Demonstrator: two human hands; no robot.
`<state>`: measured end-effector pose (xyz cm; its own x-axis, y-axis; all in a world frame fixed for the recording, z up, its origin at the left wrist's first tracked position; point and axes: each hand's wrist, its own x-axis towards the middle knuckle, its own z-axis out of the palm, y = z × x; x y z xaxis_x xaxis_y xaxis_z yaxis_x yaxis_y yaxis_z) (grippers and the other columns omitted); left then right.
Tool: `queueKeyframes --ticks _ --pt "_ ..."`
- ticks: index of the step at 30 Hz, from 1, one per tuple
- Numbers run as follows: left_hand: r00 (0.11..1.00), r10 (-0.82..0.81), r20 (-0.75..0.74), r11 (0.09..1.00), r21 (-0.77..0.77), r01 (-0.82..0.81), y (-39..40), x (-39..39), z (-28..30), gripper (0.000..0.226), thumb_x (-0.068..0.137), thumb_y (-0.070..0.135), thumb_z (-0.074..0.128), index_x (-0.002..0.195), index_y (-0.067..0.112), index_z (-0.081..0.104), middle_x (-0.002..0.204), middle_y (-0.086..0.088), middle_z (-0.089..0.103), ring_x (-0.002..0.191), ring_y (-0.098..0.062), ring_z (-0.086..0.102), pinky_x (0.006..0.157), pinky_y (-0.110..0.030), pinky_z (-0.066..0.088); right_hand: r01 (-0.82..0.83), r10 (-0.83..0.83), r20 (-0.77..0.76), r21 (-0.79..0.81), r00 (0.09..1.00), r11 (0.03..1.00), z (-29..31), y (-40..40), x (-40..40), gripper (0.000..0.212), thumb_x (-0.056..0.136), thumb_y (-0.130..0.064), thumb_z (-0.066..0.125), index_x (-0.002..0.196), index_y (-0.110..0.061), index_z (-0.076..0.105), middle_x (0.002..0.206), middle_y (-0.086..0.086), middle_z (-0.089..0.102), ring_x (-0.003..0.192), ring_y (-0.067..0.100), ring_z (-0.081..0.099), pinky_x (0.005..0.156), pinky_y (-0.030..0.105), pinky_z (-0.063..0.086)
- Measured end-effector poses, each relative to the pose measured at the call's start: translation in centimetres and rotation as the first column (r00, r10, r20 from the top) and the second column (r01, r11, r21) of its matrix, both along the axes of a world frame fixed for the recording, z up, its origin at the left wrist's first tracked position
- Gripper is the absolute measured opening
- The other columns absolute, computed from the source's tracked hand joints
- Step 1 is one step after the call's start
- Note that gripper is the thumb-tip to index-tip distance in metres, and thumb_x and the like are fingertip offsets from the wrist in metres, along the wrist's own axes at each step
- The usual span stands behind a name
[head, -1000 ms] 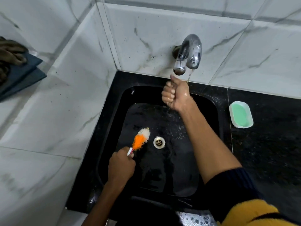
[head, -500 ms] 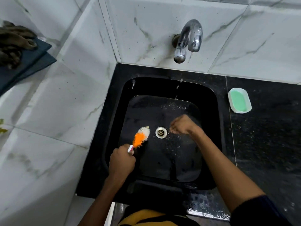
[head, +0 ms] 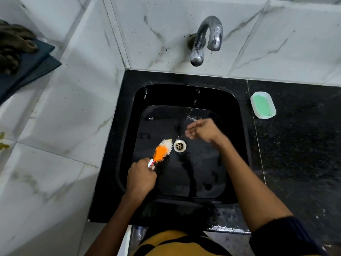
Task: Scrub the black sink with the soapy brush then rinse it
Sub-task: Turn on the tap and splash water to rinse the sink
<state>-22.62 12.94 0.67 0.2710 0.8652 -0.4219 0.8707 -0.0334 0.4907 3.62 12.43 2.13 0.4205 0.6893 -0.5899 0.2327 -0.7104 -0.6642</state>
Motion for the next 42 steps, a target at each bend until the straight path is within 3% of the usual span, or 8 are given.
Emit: queueKeyframes --ticks 4,8,10,14,18,25,36,42 --pt "1.0 -0.023 0.011 1.0 -0.001 0.023 0.0 0.0 -0.3 0.019 0.092 0.014 0.06 0.076 0.024 0.058 0.072 0.0 0.065 0.07 -0.022 0.067 0.067 -0.042 0.061 -0.243 0.313 0.342 -0.234 0.886 0.942 -4.8 -3.7 -3.1 0.013 0.075 -0.009 0.056 0.063 -0.013 0.058 0.068 0.004 0.058 0.079 0.029 0.063 0.073 0.031 0.054" --pt "0.999 -0.036 0.017 0.999 -0.004 0.036 -0.1 0.1 -0.4 0.015 0.093 0.014 0.06 0.08 0.023 0.061 0.075 -0.002 0.066 0.073 -0.024 0.067 0.07 -0.044 0.06 0.131 -0.154 0.393 0.086 0.907 0.988 -4.8 -4.4 -4.7 0.021 0.076 -0.007 0.052 0.084 -0.016 0.069 0.082 0.003 0.069 0.079 0.022 0.062 0.074 0.027 0.051" --pt "0.998 -0.054 0.023 0.999 0.0 0.054 -0.3 0.3 -0.4 0.013 0.094 0.014 0.06 0.082 0.021 0.062 0.075 -0.002 0.066 0.073 -0.023 0.067 0.07 -0.045 0.06 0.17 -0.16 0.361 0.003 0.919 0.985 -5.2 -4.7 -5.2 0.014 0.076 -0.01 0.053 0.076 -0.011 0.067 0.076 0.007 0.067 0.073 0.024 0.059 0.069 0.027 0.05" --pt "0.994 -0.097 0.049 0.995 0.01 0.096 -1.2 1.3 -0.3 0.017 0.094 0.012 0.058 0.079 0.018 0.057 0.073 -0.001 0.062 0.071 -0.022 0.063 0.061 -0.038 0.054 0.127 -0.145 -0.109 -0.16 0.983 0.979 -5.6 -6.1 -7.5 0.021 0.091 -0.01 0.054 0.085 0.003 0.069 0.075 0.015 0.071 0.06 0.02 0.064 0.062 0.034 0.057" --pt "0.986 -0.158 0.044 0.987 0.033 0.157 -2.5 2.6 0.0 0.015 0.094 0.009 0.057 0.082 0.018 0.056 0.07 0.004 0.053 0.072 -0.023 0.054 0.061 -0.031 0.039 0.342 -0.352 -0.478 -0.111 0.804 0.933 -4.5 -6.8 -9.5 0.035 0.102 -0.022 0.042 0.089 -0.001 0.067 0.078 0.013 0.069 0.061 0.019 0.064 0.055 0.027 0.052" --pt "0.974 -0.217 0.066 0.976 0.038 0.214 -4.0 4.8 0.0 0.018 0.092 0.006 0.056 0.079 0.017 0.051 0.075 -0.002 0.057 0.071 -0.026 0.054 0.06 -0.034 0.04 0.603 -0.496 -0.729 -0.143 0.472 0.784 -3.3 -9.4 -9.4 0.029 0.093 -0.024 0.054 0.101 -0.001 0.069 0.089 0.012 0.071 0.076 0.018 0.065 0.068 0.028 0.05" --pt "0.956 -0.288 0.051 0.957 0.027 0.287 -9.3 11.5 1.4 0.021 0.096 0.012 0.053 0.111 0.008 0.067 0.105 -0.016 0.069 0.1 -0.038 0.064 0.077 -0.042 0.049 0.722 -0.598 -0.508 0.072 0.62 0.688 -1.7 -13.9 -6.0 0.014 0.072 -0.007 0.076 0.076 -0.008 0.063 0.066 0.009 0.065 0.053 0.014 0.055 0.048 0.023 0.042" --pt "0.967 -0.232 0.111 0.973 0.015 0.231 -13.6 18.6 2.3 0.021 0.089 0.011 0.053 0.104 0.008 0.068 0.094 -0.014 0.07 0.088 -0.035 0.067 0.072 -0.045 0.057 0.735 -0.637 -0.386 0.203 0.667 0.647 0.1 -17.5 0.8 0.024 0.073 -0.007 0.08 0.094 -0.012 0.07 0.076 0.002 0.075 0.071 0.014 0.072 0.066 0.027 0.058"
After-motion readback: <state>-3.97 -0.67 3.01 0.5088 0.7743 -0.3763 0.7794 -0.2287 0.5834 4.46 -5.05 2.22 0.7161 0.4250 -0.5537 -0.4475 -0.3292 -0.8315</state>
